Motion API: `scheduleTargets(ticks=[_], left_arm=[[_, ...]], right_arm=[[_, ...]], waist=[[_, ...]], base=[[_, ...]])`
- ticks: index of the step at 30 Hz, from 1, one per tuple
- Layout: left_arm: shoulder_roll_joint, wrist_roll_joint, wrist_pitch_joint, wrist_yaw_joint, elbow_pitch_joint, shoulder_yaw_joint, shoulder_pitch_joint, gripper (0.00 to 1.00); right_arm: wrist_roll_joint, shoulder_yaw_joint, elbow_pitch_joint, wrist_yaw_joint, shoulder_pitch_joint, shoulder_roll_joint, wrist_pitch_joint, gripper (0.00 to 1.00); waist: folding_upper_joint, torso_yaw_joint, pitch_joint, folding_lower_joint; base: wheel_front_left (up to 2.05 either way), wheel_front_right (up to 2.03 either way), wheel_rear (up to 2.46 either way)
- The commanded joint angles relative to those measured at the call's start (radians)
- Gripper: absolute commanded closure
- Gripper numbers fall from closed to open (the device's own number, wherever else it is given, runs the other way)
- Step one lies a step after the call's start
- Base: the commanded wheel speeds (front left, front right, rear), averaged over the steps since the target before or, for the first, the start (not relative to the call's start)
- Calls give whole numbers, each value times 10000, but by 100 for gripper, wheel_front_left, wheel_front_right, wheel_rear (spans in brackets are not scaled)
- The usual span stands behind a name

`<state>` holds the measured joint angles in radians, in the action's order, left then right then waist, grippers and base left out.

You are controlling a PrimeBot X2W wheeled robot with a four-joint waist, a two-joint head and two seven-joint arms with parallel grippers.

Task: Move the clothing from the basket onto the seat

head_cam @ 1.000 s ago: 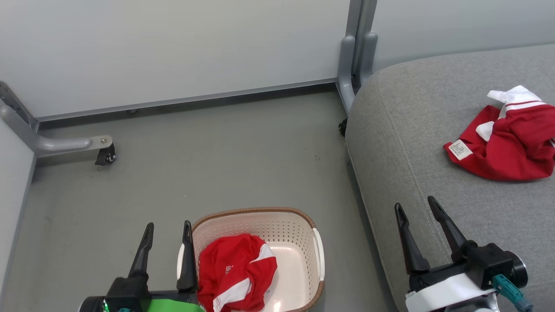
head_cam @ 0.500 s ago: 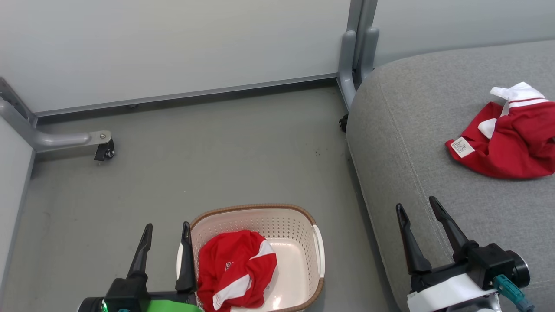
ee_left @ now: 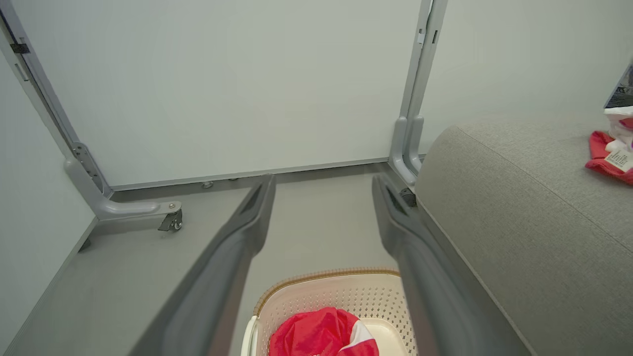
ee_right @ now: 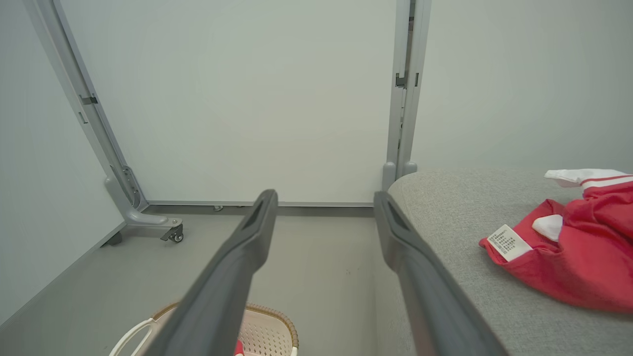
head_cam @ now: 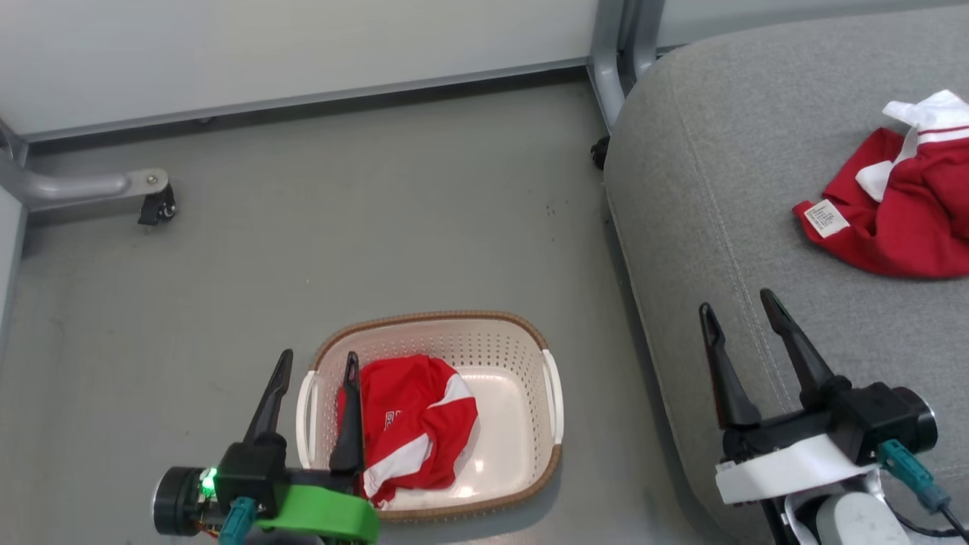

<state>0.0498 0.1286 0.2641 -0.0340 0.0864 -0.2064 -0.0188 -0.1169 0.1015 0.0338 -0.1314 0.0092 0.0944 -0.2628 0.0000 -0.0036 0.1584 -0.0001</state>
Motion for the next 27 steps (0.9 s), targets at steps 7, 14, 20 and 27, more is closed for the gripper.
scheduleTargets(ticks=[7,14,20,27], left_arm=[[17,-520,5,556,1269,-450,1540,0],[28,-934,6,1221,3904,-1145,3563,0],[37,-1222,5,1404,6615,-1774,5606,0],[293,-1643,4,1159,9348,-1970,7657,0]], right_arm=[[-13,-246,388,14,-1080,74,-30,0],[-3,-344,673,14,-2115,106,-28,0],[65,-335,1000,14,-3055,32,-30,0],[-76,-215,1677,14,-3877,-166,-28,0]], waist=[[0,-398,1923,1],[0,-795,3488,1],[0,-1349,4876,1],[0,-2068,6316,1]], base=[[0,0,0],[0,0,0],[0,0,0],[0,0,0]])
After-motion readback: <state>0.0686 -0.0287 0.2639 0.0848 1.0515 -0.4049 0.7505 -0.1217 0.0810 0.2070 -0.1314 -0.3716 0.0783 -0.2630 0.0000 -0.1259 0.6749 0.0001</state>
